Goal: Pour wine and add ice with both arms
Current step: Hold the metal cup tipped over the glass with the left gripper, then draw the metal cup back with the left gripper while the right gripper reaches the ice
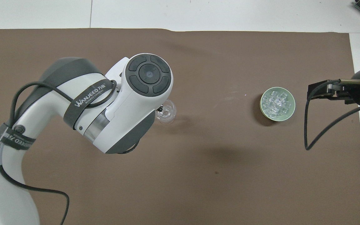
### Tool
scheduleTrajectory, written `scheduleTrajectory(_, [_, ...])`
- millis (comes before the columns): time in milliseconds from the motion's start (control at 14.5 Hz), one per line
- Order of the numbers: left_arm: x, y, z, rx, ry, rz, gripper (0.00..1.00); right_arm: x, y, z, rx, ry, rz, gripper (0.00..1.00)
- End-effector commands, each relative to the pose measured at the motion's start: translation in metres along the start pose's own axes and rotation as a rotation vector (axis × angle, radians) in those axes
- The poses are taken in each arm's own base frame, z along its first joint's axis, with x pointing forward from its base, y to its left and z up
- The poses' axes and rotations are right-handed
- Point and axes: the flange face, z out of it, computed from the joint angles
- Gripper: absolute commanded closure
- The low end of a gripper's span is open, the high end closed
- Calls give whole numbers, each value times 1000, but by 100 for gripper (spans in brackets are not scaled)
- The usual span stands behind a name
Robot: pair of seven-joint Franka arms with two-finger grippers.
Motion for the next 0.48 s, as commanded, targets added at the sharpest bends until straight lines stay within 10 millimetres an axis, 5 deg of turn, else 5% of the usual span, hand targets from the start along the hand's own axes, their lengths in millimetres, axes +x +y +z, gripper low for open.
scheduleTrajectory(0, [-2,5,-3,-15,6,-17,100,0,5,1,19,9,-21,0])
scheduleTrajectory(415, [-3,5,-6,-15,4,-10,100,3,17,1,19,17,-38,0])
